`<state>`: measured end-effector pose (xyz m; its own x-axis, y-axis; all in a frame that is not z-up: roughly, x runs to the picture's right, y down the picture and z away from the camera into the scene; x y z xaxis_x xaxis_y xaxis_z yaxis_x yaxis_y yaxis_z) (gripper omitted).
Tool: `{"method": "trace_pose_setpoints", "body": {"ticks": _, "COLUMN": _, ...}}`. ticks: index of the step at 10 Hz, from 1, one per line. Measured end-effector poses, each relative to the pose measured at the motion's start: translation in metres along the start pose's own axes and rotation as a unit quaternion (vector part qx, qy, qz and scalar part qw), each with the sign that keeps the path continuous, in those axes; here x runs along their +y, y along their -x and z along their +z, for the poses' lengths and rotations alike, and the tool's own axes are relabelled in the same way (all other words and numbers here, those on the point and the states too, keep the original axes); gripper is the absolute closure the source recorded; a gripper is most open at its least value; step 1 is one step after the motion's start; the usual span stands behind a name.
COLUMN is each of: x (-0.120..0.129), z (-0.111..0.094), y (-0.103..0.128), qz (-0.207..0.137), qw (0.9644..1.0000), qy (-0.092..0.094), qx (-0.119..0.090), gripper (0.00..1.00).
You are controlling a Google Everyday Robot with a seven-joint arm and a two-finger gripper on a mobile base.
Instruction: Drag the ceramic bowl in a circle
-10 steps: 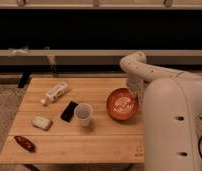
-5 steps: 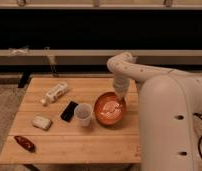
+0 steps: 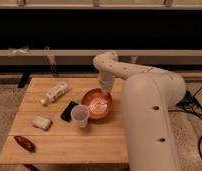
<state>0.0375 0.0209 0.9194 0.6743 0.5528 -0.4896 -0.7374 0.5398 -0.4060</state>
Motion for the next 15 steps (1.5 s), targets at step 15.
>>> {"method": "trace_pose_setpoints", "body": {"ticks": 15, "x": -0.097, "z": -0.001, "y": -0.070, "qz": 0.148, "qw": 0.9885, "qy": -0.008, "qx": 0.029, "gripper": 0.99}}
